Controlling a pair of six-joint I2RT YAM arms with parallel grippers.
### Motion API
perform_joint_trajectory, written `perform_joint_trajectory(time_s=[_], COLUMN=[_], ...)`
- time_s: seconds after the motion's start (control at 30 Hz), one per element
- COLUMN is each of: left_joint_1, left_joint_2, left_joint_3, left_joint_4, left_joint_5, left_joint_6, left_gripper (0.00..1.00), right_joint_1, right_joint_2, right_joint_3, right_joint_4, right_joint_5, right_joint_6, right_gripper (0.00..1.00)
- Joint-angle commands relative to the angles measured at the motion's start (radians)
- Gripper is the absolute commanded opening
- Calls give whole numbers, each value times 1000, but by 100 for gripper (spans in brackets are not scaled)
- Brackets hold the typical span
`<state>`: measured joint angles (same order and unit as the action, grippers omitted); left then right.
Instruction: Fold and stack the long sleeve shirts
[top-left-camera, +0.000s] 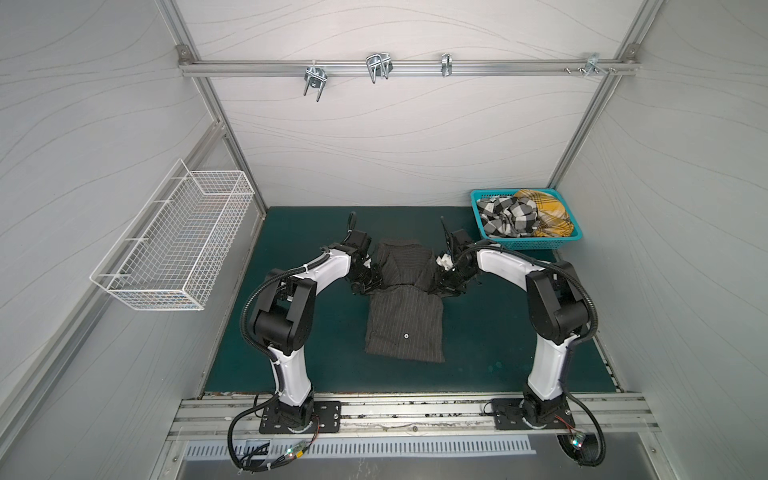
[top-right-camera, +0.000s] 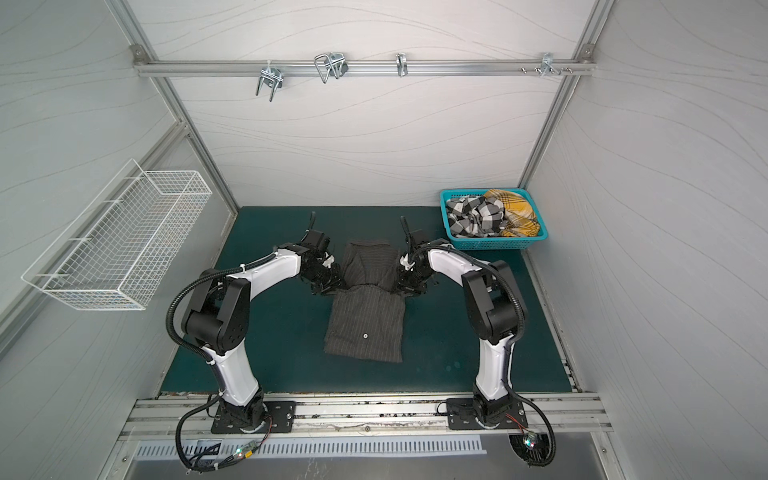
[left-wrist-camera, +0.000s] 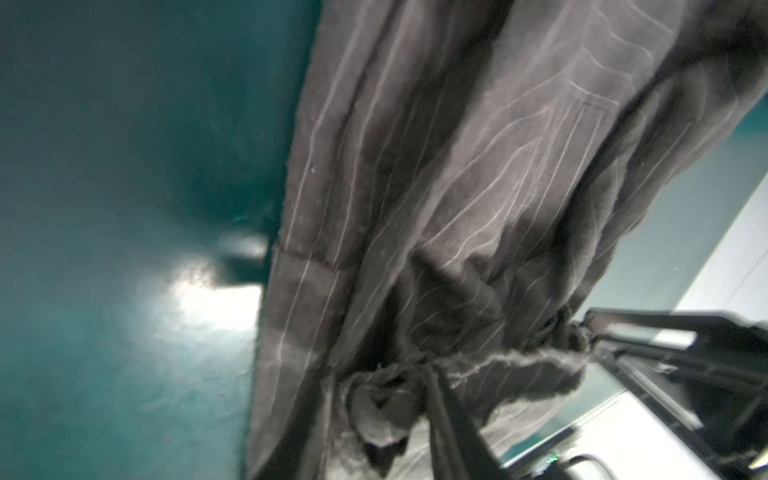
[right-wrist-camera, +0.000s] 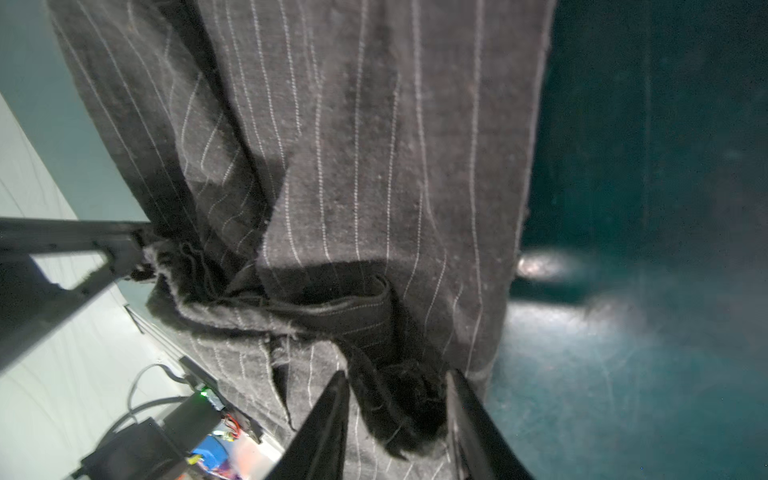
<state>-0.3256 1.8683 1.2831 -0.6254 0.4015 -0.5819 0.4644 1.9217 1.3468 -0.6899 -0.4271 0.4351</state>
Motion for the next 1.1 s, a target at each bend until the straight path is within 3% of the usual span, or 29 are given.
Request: perform_joint_trajectory(time_s=[0.0,0.03,0.2,0.4,0.47,0.53,0.63,0.67,0.8,0.93,1.03,1.07], left_joint_1=[14,16,17,63,69,69,71,71,74,77,86,88], left_joint_2=[40,42,1,-134,-147,-133,-108,-96,-20,60,121,134], left_joint_3=[62,62,16,-114,-131,-126,-128,-126,-78,-14,38,55], left_joint_4=[-16,-17,1,41,50,45,56,63,58,20,-38,-66], left_joint_5=[5,3,-2,-49,-44,-33,-41,-37,-18,-58,-97,-108], left_joint_6=[6,8,17,-15,-14,-3,-3,-4,-4,3,4,4], left_gripper=[9,0,0,0,0,0,0,0,0,0,2,12], right_joint_1=[2,2,8,28,28,24,20,23,36,37,34,35], right_joint_2=[20,19,-7,-38,-34,-38,-17,-5,52,104,138,149], right_joint_3=[30,32,46,73,75,47,20,19,34,67,98,108], right_joint_4=[-31,-34,-40,-82,-107,-96,-75,-72,-54,-57,-76,-88], right_joint_5=[2,4,7,42,83,95,64,56,38,53,75,82], right_joint_6=[-21,-22,-22,-26,-33,-34,-34,-39,-44,-38,-35,-38], right_gripper=[27,22,5,0,13,40,60,61,51,18,18,20])
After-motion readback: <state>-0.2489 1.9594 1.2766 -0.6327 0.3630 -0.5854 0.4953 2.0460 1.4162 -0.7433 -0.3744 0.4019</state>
